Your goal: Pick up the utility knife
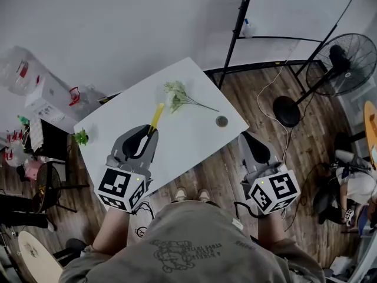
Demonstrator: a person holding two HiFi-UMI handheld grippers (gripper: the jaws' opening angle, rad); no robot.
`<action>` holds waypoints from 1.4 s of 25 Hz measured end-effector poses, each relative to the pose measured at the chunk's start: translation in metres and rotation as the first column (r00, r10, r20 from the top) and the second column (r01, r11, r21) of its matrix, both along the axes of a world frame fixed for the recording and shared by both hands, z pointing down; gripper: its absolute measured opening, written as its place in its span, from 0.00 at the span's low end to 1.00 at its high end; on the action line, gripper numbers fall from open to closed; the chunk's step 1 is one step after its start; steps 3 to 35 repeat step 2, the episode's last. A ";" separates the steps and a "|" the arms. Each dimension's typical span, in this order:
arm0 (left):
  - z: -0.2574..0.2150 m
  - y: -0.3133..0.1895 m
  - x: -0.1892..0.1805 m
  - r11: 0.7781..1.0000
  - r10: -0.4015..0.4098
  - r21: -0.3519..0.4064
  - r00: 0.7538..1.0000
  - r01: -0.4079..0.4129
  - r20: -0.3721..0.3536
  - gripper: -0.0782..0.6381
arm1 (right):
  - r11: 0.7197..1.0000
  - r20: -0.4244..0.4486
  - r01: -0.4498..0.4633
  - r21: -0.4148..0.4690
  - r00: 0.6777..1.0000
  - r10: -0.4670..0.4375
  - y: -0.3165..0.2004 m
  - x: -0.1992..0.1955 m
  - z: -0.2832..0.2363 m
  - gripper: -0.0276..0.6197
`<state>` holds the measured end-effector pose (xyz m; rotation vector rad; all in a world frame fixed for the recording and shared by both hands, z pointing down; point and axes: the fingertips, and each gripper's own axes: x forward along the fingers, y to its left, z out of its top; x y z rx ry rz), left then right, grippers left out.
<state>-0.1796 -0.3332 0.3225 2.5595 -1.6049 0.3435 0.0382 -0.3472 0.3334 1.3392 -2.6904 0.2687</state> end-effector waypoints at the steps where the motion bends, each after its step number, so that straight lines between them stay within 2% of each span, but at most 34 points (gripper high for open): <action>1: 0.001 -0.001 0.000 1.000 0.000 -0.001 1.000 0.000 -0.001 0.20 | 1.000 -0.002 0.002 0.001 1.000 -0.002 -0.001 0.000 0.001 0.09; 35: 0.001 -0.002 0.000 1.000 0.000 -0.002 1.000 0.000 -0.001 0.20 | 1.000 -0.004 0.003 0.001 1.000 -0.003 -0.002 0.000 0.001 0.09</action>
